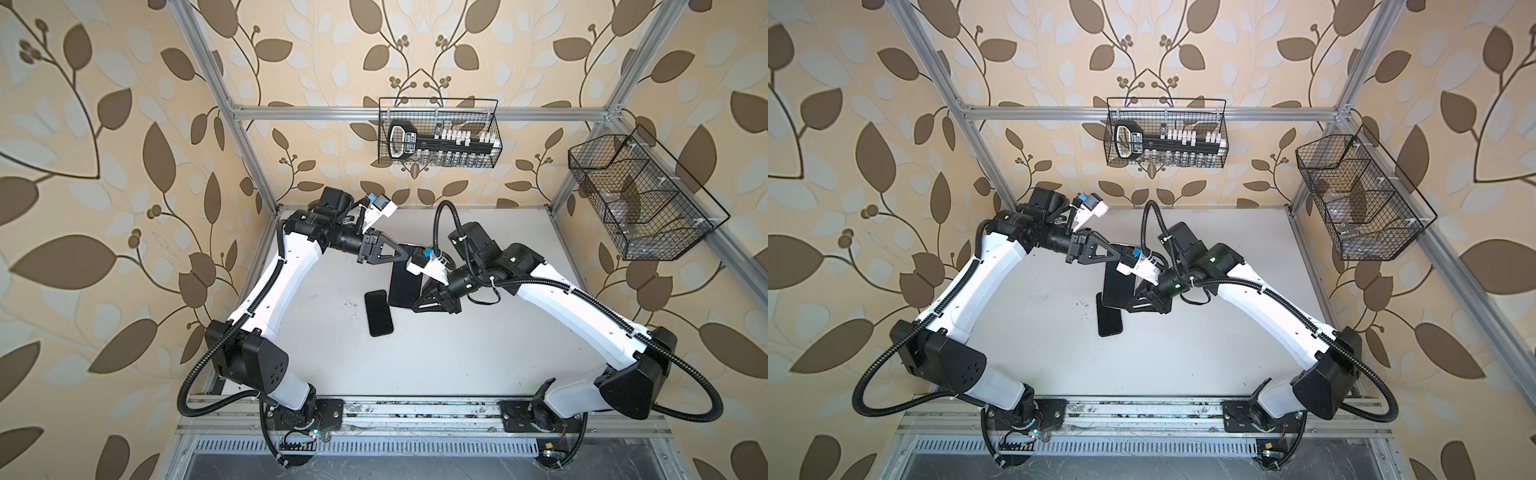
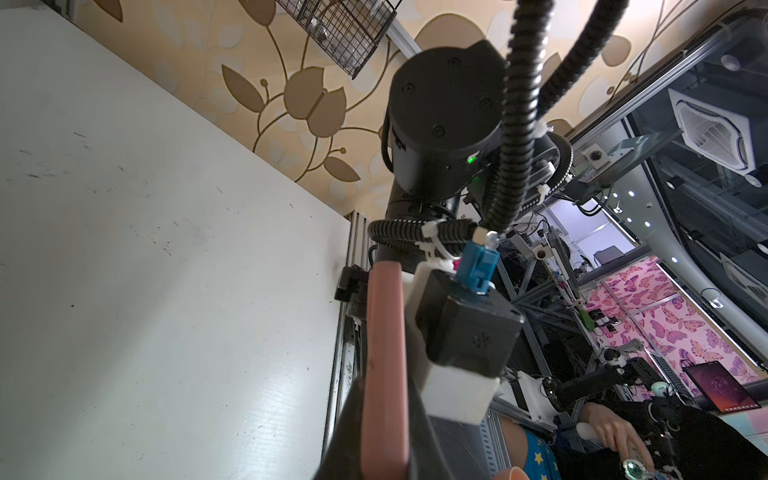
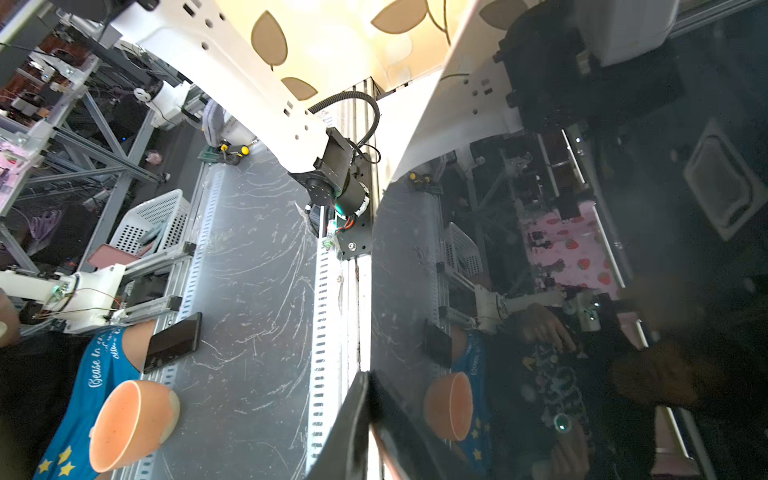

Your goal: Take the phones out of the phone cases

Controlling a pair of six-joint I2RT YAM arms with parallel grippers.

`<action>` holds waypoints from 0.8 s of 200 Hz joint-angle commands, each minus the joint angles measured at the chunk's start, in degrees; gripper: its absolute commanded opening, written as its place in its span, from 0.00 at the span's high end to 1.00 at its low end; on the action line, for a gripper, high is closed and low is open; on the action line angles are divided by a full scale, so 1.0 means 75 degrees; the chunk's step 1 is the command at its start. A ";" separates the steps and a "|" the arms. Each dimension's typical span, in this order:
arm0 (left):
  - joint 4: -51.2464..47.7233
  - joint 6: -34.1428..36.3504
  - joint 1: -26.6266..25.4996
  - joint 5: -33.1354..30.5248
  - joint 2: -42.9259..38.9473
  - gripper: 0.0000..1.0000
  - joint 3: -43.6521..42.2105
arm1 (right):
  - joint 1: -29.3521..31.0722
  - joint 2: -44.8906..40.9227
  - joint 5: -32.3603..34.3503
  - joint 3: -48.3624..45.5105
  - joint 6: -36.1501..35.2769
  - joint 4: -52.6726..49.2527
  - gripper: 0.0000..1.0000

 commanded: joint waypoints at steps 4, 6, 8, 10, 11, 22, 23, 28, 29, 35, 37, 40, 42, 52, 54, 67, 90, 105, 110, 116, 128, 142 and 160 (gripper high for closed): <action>0.1153 -0.0985 0.0028 0.0151 -0.0127 1.00 -0.0240 | 0.0505 -0.0297 -0.0544 0.0061 -0.0428 0.0807 0.85; 0.1189 -0.1020 0.0028 0.0149 -0.0127 1.00 -0.0246 | 0.0525 -0.0302 -0.0524 0.0069 -0.0428 0.0813 0.85; 0.1218 -0.1047 0.0028 0.0148 -0.0127 1.00 -0.0256 | 0.0551 -0.0309 -0.0507 0.0077 -0.0427 0.0818 0.85; 0.1243 -0.1065 0.0028 0.0148 -0.0112 1.00 -0.0262 | 0.0575 -0.0311 -0.0480 0.0085 -0.0419 0.0825 0.85; 0.1249 -0.1080 0.0028 0.0148 -0.0108 1.00 -0.0269 | 0.0587 -0.0311 -0.0467 0.0085 -0.0417 0.0828 0.85; 0.1267 -0.1120 0.0028 0.0143 -0.0060 1.00 -0.0246 | 0.0701 -0.0344 -0.0352 0.0107 -0.0375 0.0905 0.85; 0.1267 -0.1125 0.0028 0.0139 -0.0059 1.00 -0.0249 | 0.0714 -0.0340 -0.0339 0.0113 -0.0372 0.0915 0.85; 0.1267 -0.1131 0.0029 0.0143 -0.0037 1.00 -0.0243 | 0.0758 -0.0335 -0.0283 0.0117 -0.0358 0.0933 0.85; 0.1267 -0.1130 0.0029 0.0139 -0.0029 1.00 -0.0247 | 0.0772 -0.0341 -0.0258 0.0118 -0.0358 0.0941 0.85; 0.1273 -0.1141 0.0021 0.0158 -0.0004 1.00 -0.0240 | 0.0836 -0.0363 -0.0174 0.0140 -0.0357 0.0959 0.85; 0.1277 -0.1141 0.0023 0.0165 0.0000 1.00 -0.0246 | 0.0851 -0.0354 -0.0150 0.0136 -0.0357 0.0968 0.85; 0.1279 -0.1138 0.0017 0.0166 0.0011 1.00 -0.0250 | 0.0872 -0.0364 -0.0121 0.0143 -0.0347 0.0971 0.85; 0.1279 -0.1141 0.0016 0.0164 0.0010 1.00 -0.0249 | 0.0892 -0.0360 -0.0102 0.0143 -0.0352 0.0977 0.85; 0.1279 -0.1153 0.0016 0.0159 0.0040 1.00 -0.0252 | 0.0957 -0.0374 0.0028 0.0132 -0.0309 0.1064 0.85; 0.1279 -0.1168 0.0016 0.0168 0.0055 1.00 -0.0252 | 0.0961 -0.0380 0.0059 0.0117 -0.0289 0.1103 0.85; 0.1278 -0.1176 0.0015 0.0160 0.0068 1.00 -0.0251 | 0.1068 -0.0408 0.0303 0.0082 -0.0218 0.1276 0.86; 0.1296 -0.1209 -0.0028 0.0171 0.0074 1.00 -0.0259 | 0.1186 -0.0445 0.0569 -0.0033 -0.0051 0.1641 0.88; 0.1302 -0.1223 -0.0053 0.0172 0.0077 1.00 -0.0297 | 0.1236 -0.0498 0.0689 -0.0143 0.0082 0.1925 0.89; 0.1316 -0.1234 -0.0054 0.0192 0.0080 1.00 -0.0304 | 0.1249 -0.0516 0.0780 -0.0170 0.0098 0.2001 0.89; 0.1353 -0.1265 -0.0060 0.0206 0.0075 1.00 -0.0324 | 0.1303 -0.0545 0.0911 -0.0182 0.0108 0.2063 0.89; 0.1445 -0.1348 -0.0077 0.0237 0.0072 1.00 -0.0391 | 0.1385 -0.0589 0.1045 -0.0197 0.0097 0.2145 0.90; 0.1544 -0.1430 -0.0100 0.0221 0.0072 1.00 -0.0456 | 0.1461 -0.0623 0.1096 -0.0177 0.0102 0.2230 0.90; 0.1685 -0.1561 -0.0127 0.0221 0.0094 1.00 -0.0525 | 0.1565 -0.0651 0.1211 -0.0118 0.0076 0.2250 0.90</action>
